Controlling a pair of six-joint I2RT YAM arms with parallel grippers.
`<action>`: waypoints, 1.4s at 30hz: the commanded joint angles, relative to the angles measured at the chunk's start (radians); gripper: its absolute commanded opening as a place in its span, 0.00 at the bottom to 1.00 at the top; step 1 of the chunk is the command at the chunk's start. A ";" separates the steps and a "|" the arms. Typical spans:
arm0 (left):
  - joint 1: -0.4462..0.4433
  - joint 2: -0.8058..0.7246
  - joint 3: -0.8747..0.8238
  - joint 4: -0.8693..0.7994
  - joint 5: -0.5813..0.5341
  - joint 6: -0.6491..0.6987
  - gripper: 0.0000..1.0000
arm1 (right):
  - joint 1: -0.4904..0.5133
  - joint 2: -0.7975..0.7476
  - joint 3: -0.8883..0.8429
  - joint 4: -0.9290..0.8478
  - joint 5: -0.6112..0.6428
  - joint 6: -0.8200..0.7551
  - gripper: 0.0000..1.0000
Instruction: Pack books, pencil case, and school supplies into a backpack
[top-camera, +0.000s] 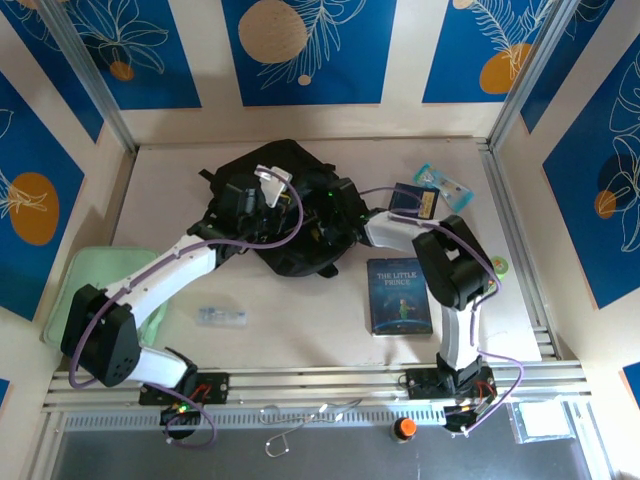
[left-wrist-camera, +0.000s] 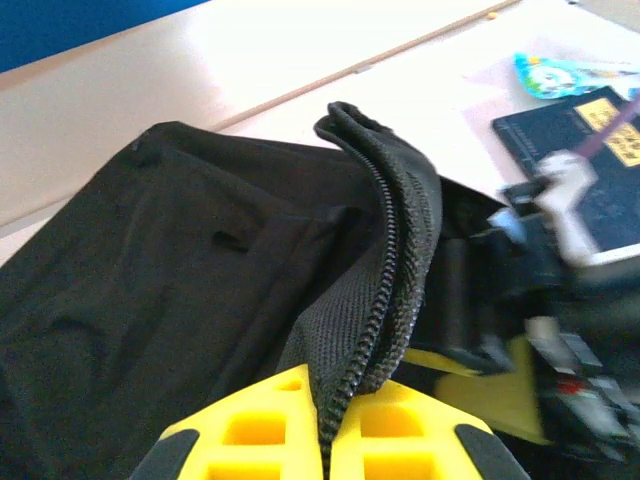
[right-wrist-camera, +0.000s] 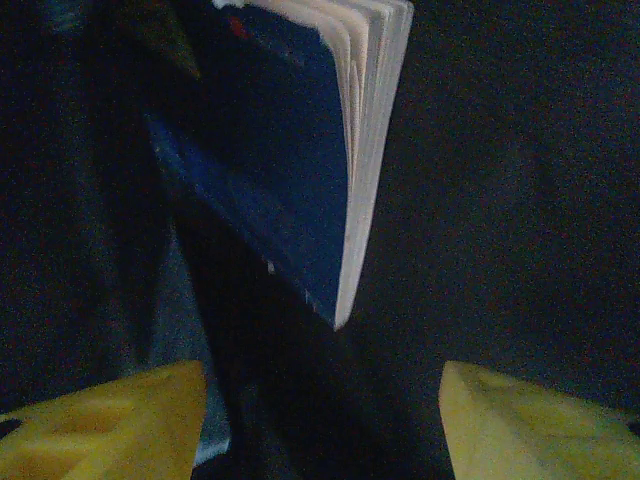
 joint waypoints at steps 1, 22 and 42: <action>0.001 0.002 -0.009 0.002 -0.113 0.007 0.00 | -0.003 -0.134 -0.076 -0.006 0.002 -0.085 0.62; 0.089 -0.371 -0.199 -0.211 0.195 -0.253 0.91 | -0.253 -0.554 -0.373 -0.581 0.225 -0.536 0.76; -0.102 0.184 0.103 -0.077 0.356 -0.616 0.85 | -0.300 -0.229 -0.365 -0.347 0.029 -0.395 0.71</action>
